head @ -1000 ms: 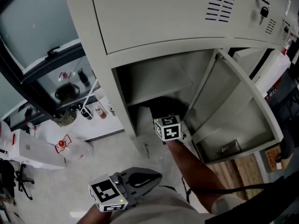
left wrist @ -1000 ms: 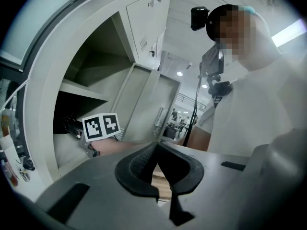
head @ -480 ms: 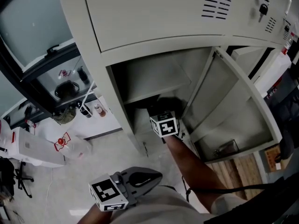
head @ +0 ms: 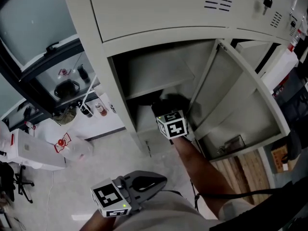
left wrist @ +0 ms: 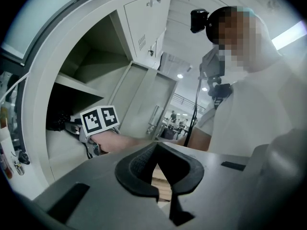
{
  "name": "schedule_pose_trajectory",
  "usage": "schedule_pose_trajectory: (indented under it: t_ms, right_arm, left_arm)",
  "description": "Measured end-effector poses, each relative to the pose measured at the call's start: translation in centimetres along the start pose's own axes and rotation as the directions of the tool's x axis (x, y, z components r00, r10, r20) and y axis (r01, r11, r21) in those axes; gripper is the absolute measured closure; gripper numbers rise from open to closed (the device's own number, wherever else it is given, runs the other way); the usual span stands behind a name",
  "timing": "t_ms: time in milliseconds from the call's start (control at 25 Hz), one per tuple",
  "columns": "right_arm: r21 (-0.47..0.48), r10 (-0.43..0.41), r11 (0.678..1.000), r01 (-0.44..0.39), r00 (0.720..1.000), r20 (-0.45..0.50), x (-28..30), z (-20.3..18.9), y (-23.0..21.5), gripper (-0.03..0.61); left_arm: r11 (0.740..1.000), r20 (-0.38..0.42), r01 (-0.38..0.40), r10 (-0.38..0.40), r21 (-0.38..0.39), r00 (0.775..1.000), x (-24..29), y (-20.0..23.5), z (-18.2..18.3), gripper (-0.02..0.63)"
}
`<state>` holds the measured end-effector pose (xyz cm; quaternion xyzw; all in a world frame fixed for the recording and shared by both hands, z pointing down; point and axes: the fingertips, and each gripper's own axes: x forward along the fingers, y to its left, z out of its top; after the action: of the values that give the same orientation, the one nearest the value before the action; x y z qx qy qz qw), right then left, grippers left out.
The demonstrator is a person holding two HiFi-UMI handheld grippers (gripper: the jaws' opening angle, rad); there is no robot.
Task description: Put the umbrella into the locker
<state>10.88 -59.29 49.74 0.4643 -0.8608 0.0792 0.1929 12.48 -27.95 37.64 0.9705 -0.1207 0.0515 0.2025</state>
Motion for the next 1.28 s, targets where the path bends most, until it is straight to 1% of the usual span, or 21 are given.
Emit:
schedule_pose_trajectory:
  t_ms: [160,400,560,640,760,960,1120,1280]
  right_arm:
    - [-0.042,-0.027,0.999,0.028,0.999,0.018,-2.4,0.7,0.7,0.400]
    - [-0.032,-0.076,0.996,0.078,0.996,0.046,-6.9,0.7,2.6,0.403]
    - [-0.003,-0.103,0.995,0.104,0.993,0.053,-10.2,0.0,4.8,0.476]
    - [0.012,-0.106,0.994,0.106,0.993,0.045,-11.8,-0.8,6.5,0.520]
    - [0.013,-0.105,0.994,0.104,0.994,0.016,-13.8,-2.2,9.6,0.549]
    - [0.031,-0.075,0.997,0.076,0.997,-0.027,-18.0,-5.1,15.5,0.557]
    - [0.069,-0.049,0.996,0.051,0.998,-0.042,-21.3,-7.3,19.9,0.558]
    - [0.081,-0.026,0.996,0.031,0.998,-0.051,-24.6,-9.0,24.1,0.560]
  left_arm:
    - [1.000,0.001,0.026,-0.026,0.006,1.000,-0.9,-1.3,-0.4,0.603]
    - [0.998,-0.004,0.066,-0.066,0.012,0.998,-4.0,-3.8,-1.6,0.603]
    - [0.996,-0.004,0.090,-0.090,0.014,0.996,-6.6,-5.8,-2.8,0.603]
    - [0.995,-0.005,0.102,-0.102,0.018,0.995,-8.0,-6.9,-3.6,0.604]
    - [0.993,-0.003,0.115,-0.115,0.024,0.993,-10.2,-8.5,-4.7,0.604]
    - [0.989,-0.006,0.148,-0.148,0.024,0.989,-13.4,-11.8,-6.5,0.604]
    - [0.986,-0.015,0.166,-0.166,0.021,0.986,-15.6,-13.7,-8.4,0.604]
    - [0.984,-0.012,0.179,-0.179,0.011,0.984,-17.4,-15.4,-10.1,0.604]
